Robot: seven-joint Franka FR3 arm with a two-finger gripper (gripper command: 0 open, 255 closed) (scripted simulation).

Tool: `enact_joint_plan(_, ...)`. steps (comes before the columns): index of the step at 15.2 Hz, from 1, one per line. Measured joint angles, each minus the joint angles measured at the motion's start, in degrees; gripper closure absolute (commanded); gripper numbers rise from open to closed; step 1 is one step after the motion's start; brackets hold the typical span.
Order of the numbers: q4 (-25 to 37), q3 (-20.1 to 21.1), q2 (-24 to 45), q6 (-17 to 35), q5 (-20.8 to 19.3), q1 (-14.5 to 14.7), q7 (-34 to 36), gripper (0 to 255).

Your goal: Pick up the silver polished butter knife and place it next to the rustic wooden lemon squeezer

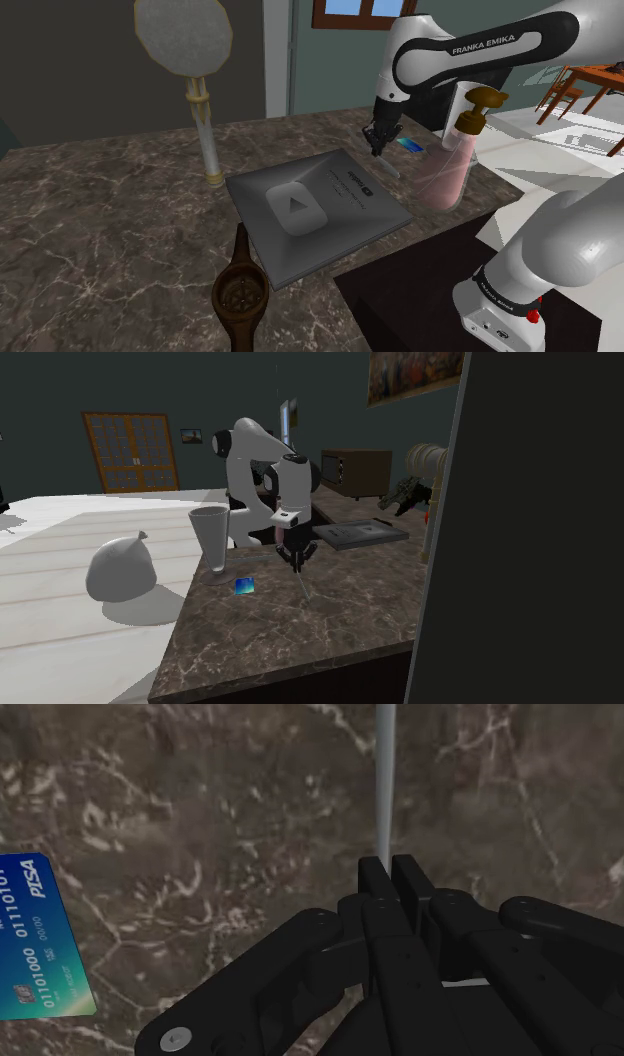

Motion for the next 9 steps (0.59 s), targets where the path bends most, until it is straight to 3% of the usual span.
enact_joint_plan(9,3.0,-0.1,-1.0,-3.9,0.0,0.0,0.1,255)
